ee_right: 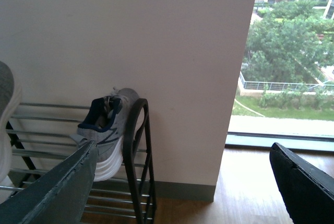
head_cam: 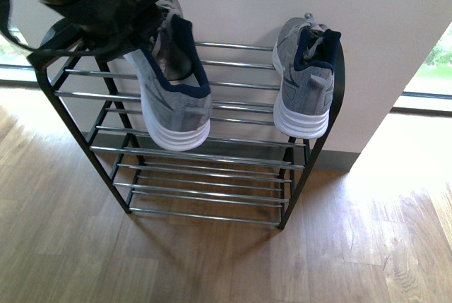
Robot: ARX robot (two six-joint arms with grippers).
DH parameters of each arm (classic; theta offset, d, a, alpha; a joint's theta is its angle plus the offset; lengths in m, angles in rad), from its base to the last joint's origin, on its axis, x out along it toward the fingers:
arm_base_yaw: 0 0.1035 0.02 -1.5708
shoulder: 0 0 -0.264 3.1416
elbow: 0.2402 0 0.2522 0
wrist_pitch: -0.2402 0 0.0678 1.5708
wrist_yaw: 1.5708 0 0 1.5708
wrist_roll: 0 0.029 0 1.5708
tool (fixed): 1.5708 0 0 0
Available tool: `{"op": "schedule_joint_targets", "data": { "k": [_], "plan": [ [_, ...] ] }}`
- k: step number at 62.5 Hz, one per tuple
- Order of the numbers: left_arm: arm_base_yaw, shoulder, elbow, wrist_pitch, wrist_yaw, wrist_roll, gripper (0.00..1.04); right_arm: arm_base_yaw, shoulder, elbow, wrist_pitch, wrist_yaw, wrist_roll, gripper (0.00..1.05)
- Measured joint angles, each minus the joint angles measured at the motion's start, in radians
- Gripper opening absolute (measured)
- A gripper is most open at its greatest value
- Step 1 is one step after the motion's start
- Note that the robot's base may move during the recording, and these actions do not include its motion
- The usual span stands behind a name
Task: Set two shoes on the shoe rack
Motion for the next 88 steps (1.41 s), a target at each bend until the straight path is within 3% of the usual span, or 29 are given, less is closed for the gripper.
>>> {"op": "schedule_joint_targets", "data": {
  "k": [17,39,88],
  "plan": [
    [-0.082,0.298,0.385,-0.134,0.144,0.024,0.01,0.000,0.000,0.000,0.000,0.000,0.000,0.96],
    [-0.108,0.523,0.740,-0.284,0.158,0.248,0.01,0.000,0.000,0.000,0.000,0.000,0.000,0.96],
    [-0.085,0.603,0.811,-0.386,0.101,0.238,0.01,0.000,0.000,0.000,0.000,0.000,0.000,0.96]
  ]
}}
